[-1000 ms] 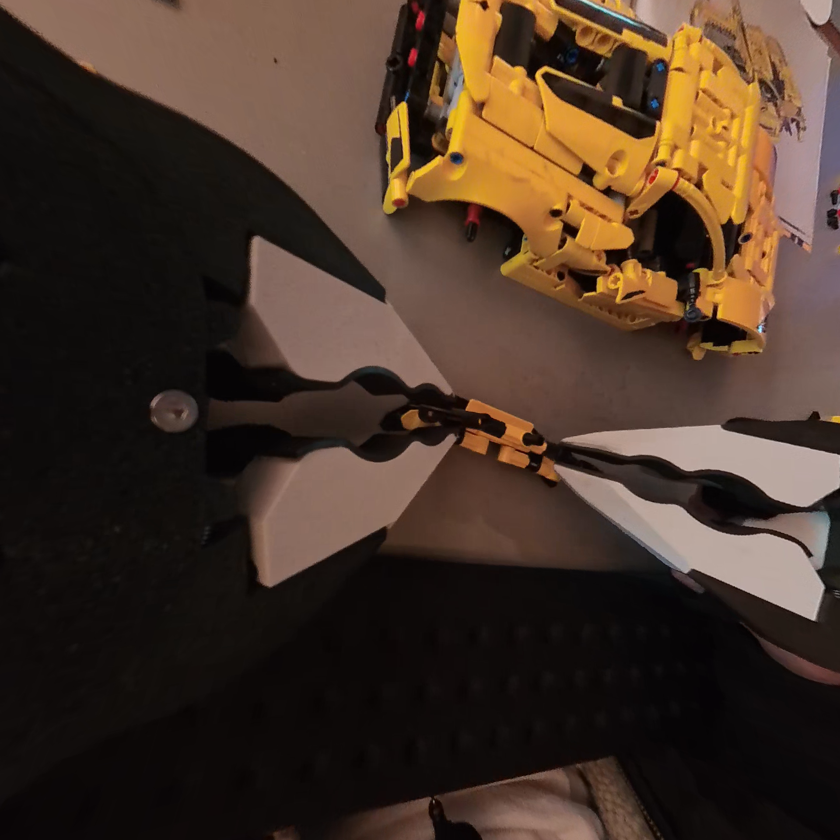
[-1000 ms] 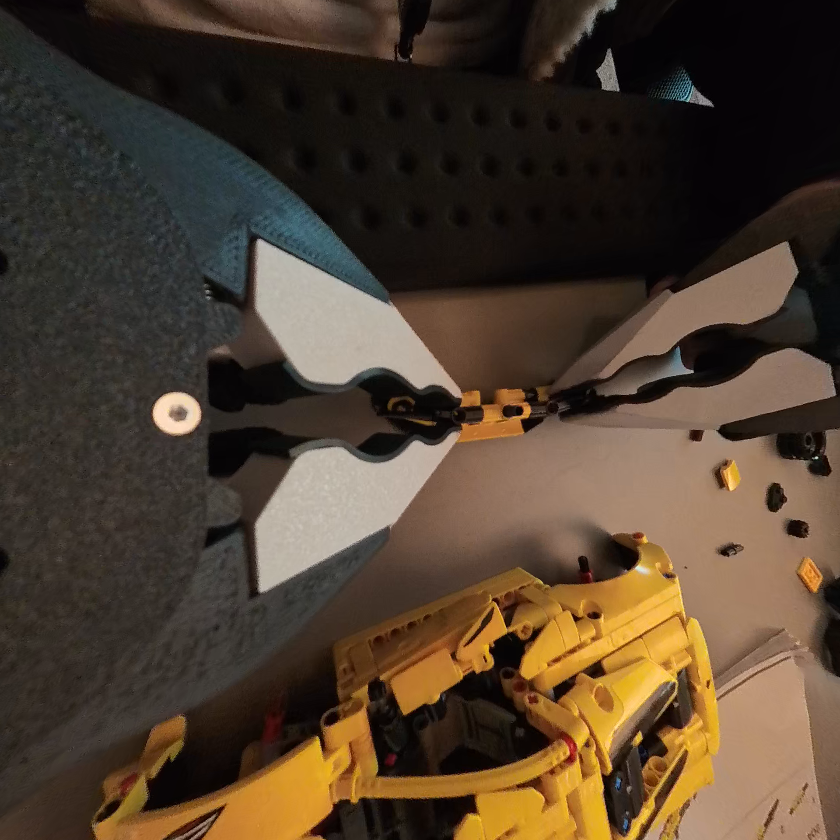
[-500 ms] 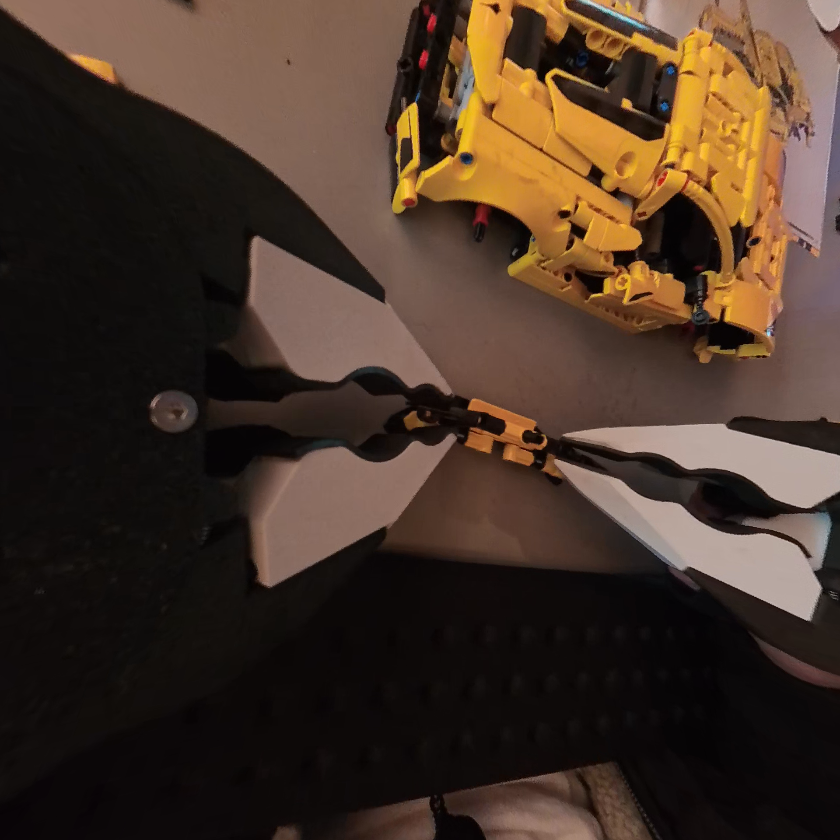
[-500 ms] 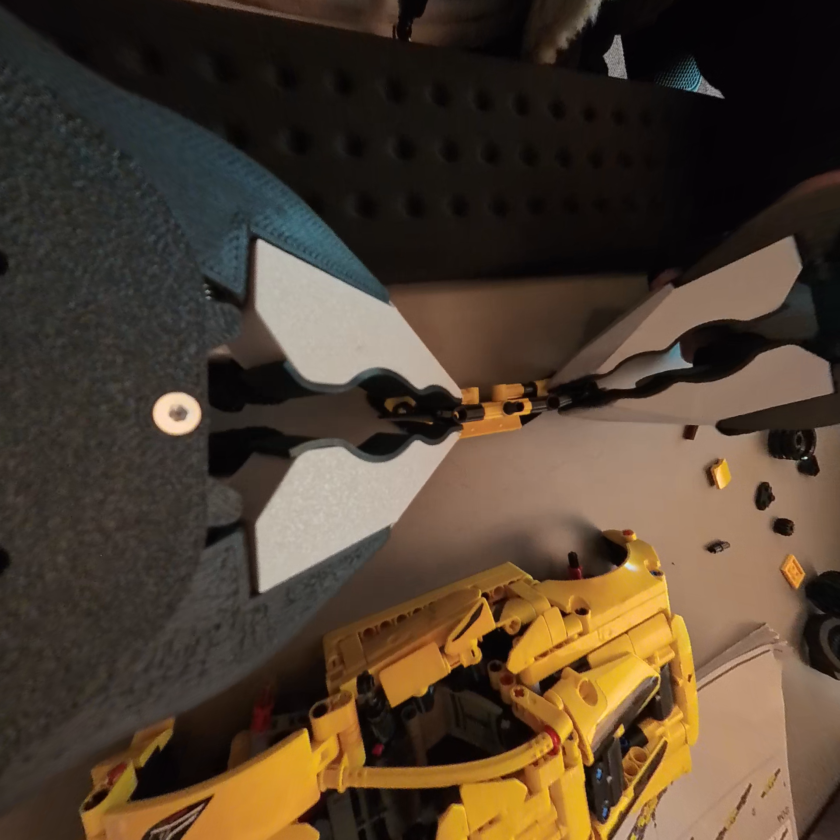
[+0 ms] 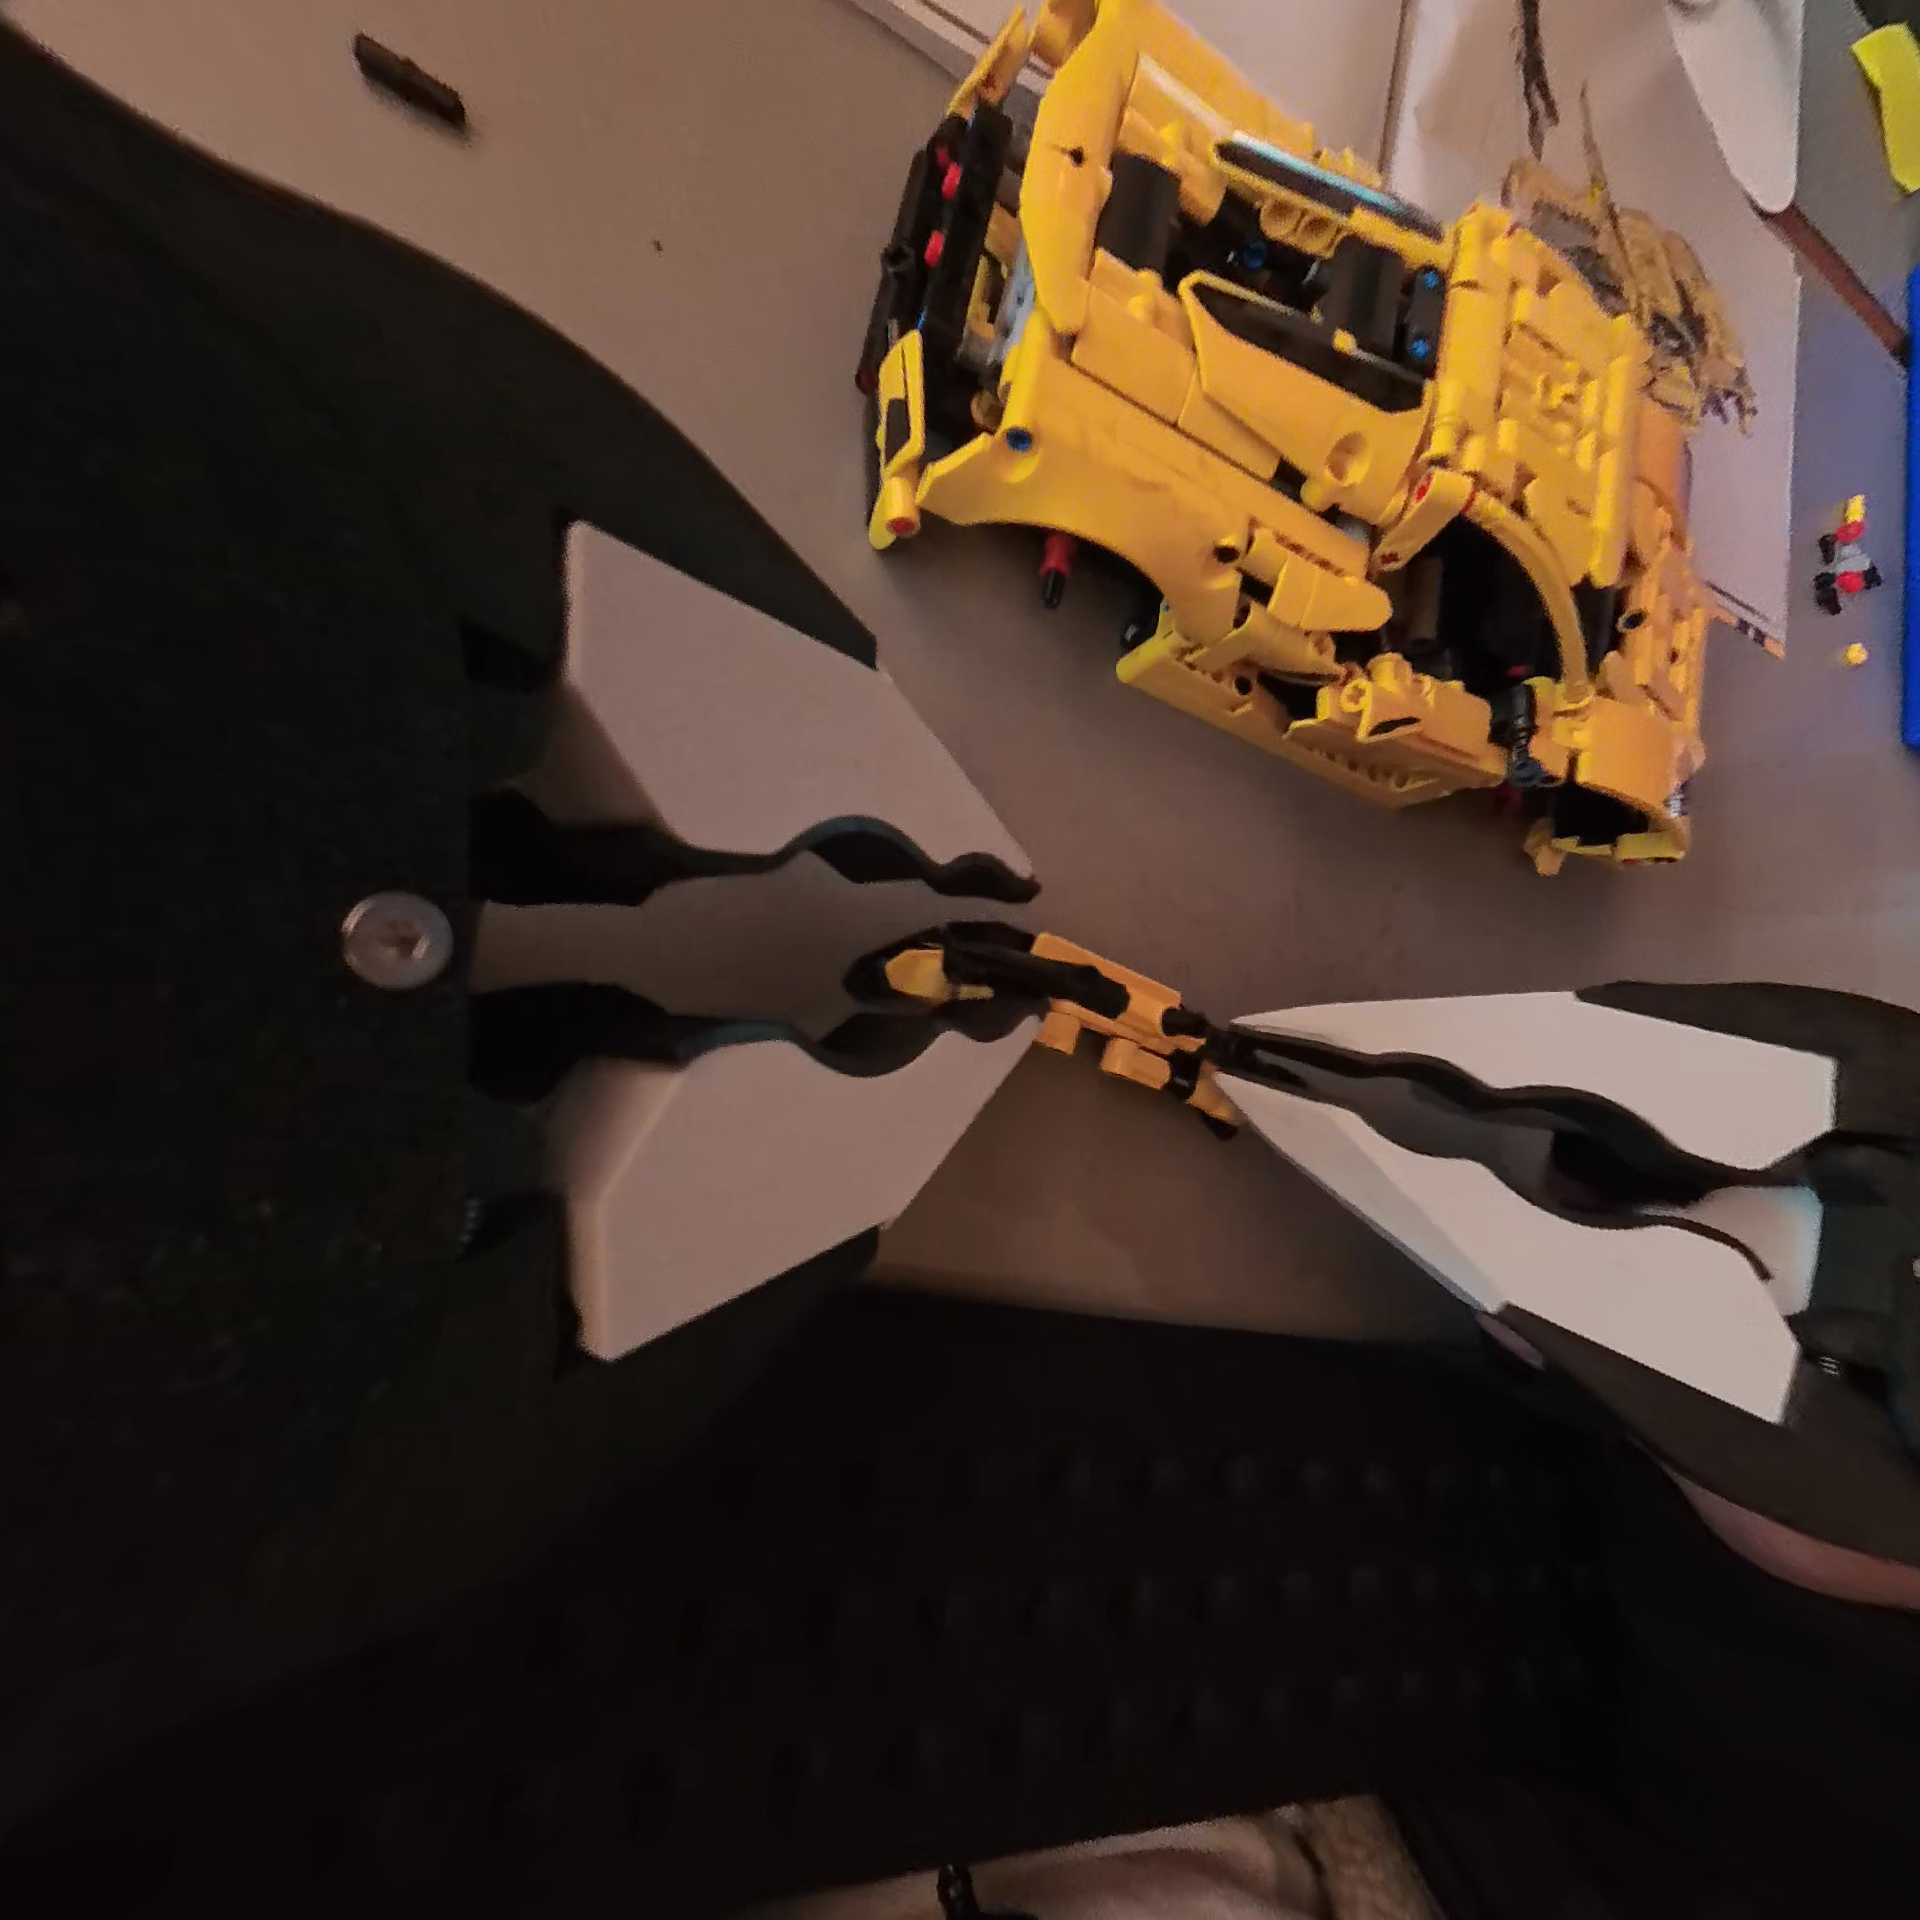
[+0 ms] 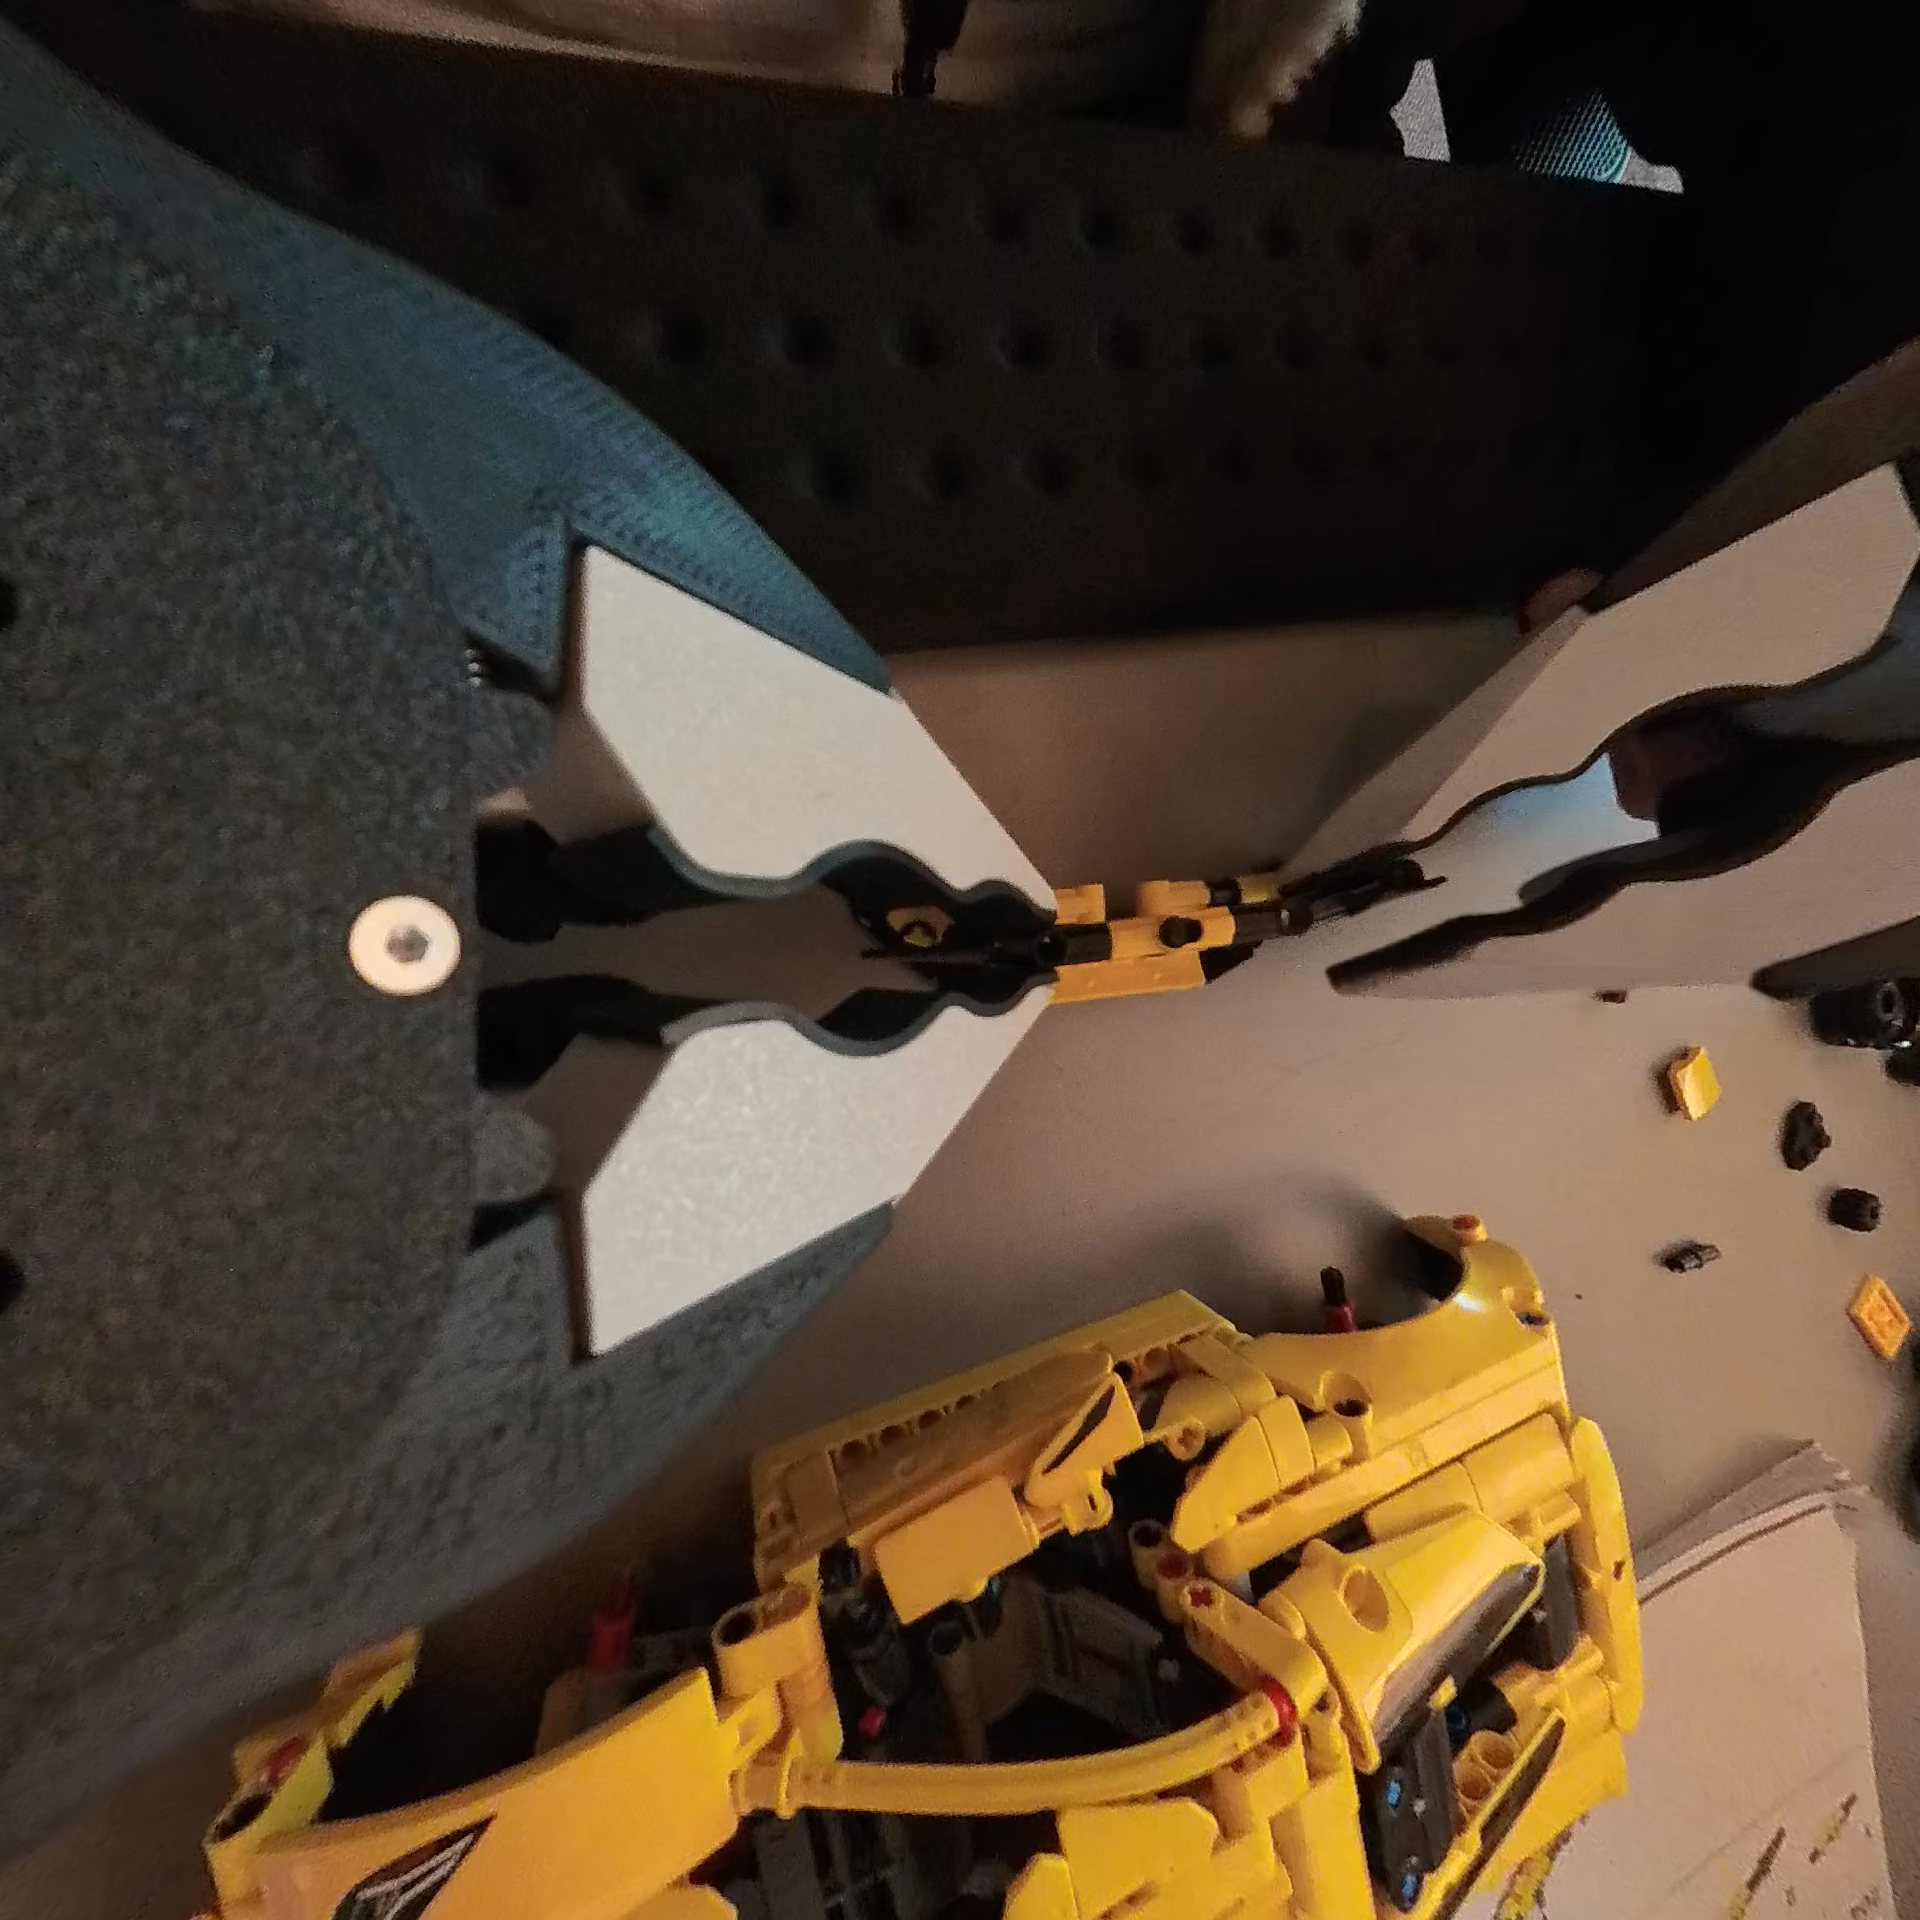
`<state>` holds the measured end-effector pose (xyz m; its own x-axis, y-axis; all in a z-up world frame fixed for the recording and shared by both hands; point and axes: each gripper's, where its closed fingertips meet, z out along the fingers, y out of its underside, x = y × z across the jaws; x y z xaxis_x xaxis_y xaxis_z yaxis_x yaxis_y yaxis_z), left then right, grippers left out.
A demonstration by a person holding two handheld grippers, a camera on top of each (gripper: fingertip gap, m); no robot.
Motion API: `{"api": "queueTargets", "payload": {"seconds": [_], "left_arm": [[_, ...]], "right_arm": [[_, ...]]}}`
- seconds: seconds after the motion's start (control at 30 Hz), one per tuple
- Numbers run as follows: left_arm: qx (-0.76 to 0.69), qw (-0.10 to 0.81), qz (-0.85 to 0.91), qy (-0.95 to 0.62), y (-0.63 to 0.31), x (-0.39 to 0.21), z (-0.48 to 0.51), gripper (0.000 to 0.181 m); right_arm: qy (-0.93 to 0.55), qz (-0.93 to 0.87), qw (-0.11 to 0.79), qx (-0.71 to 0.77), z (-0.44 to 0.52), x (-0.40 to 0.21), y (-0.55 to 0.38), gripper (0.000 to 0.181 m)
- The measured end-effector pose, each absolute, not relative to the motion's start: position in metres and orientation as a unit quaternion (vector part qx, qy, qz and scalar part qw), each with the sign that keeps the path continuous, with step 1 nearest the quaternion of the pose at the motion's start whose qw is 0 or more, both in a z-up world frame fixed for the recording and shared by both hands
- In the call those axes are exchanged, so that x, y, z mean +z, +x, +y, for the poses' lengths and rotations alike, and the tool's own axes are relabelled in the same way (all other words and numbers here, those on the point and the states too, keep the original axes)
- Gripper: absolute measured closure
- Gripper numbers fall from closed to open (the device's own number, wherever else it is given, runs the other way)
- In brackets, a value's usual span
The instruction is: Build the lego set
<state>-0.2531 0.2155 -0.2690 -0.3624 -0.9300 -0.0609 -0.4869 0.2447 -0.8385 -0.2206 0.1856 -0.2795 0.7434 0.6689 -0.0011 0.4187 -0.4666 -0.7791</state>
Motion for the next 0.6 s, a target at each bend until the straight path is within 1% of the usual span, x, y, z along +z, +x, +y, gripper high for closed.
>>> {"api": "queueTargets", "payload": {"seconds": [0.13, 0.3, 0.6], "left_arm": [[-0.361, 0.294, 0.747, -0.475, -0.25, -0.274, 0.212, 0.162], [-0.363, 0.308, 0.749, -0.461, -0.248, -0.271, 0.21, 0.171], [-0.38, 0.311, 0.748, -0.447, -0.25, -0.256, 0.201, 0.164]], "right_arm": [[-0.846, -0.323, 0.397, 0.152, 0.185, -0.28, -0.221, 0.173], [-0.85, -0.321, 0.389, 0.152, 0.185, -0.28, -0.221, 0.173], [-0.853, -0.319, 0.383, 0.156, 0.185, -0.28, -0.22, 0.174]]}}
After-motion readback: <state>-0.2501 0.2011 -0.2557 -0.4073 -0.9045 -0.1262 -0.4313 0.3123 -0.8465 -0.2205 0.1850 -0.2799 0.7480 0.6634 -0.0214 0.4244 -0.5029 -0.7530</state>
